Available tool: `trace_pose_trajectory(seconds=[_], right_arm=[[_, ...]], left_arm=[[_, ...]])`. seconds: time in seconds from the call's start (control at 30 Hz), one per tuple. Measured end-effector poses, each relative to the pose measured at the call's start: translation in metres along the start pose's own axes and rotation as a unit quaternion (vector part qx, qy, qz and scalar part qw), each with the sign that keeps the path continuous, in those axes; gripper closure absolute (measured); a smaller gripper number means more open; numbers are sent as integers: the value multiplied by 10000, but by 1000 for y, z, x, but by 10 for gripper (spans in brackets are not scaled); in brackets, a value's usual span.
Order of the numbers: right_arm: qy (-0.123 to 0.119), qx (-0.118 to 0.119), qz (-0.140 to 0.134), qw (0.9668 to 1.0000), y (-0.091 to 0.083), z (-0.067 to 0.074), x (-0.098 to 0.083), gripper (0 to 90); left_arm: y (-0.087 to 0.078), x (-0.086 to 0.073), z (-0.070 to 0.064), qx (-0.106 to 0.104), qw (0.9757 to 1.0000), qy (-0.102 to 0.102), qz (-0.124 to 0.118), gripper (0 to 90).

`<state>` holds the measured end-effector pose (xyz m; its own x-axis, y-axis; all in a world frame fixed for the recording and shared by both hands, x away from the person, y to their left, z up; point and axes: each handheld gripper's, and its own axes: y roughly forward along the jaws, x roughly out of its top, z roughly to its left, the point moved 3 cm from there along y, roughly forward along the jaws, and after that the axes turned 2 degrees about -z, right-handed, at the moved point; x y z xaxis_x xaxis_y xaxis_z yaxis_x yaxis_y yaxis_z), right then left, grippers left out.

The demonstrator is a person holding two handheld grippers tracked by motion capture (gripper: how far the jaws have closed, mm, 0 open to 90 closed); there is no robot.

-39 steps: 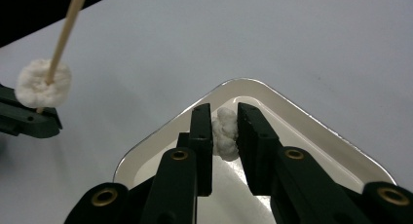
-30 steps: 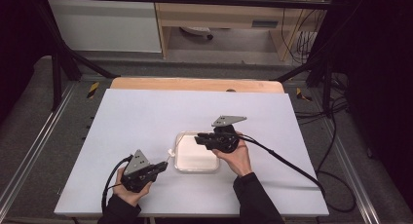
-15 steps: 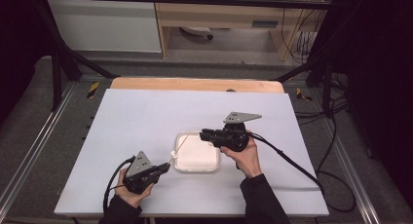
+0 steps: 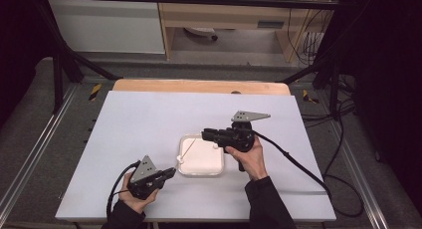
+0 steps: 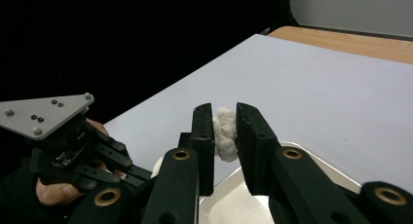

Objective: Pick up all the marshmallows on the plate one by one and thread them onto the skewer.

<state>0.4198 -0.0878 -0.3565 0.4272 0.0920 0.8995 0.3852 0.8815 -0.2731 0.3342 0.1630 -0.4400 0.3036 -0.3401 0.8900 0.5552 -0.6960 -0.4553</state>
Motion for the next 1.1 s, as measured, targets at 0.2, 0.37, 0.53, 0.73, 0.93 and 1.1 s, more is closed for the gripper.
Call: trace_pose_trajectory(seconds=[0.2, 0.37, 0.53, 0.73, 0.93, 1.1], right_arm=[[53, 130, 22, 9999, 7, 2, 0, 785], [89, 169, 67, 9998, 10, 2, -3, 785], [115, 196, 93, 9997, 12, 1, -4, 785], [193, 255, 110, 9994, 14, 0, -5, 784], [276, 373, 152, 9988, 16, 0, -6, 785], [309, 416, 196, 9985, 18, 0, -8, 793]], left_arm=[[0, 0, -1, 7, 10000, 6, 5, 889], [0, 0, -1, 3, 10000, 10, 2, 889], [0, 0, -1, 3, 10000, 14, -12, 889], [0, 0, -1, -20, 10000, 60, -30, 889], [0, 0, -1, -35, 9998, 177, -70, 889], [-2, -2, -2, 1, 9999, 150, 47, 890]])
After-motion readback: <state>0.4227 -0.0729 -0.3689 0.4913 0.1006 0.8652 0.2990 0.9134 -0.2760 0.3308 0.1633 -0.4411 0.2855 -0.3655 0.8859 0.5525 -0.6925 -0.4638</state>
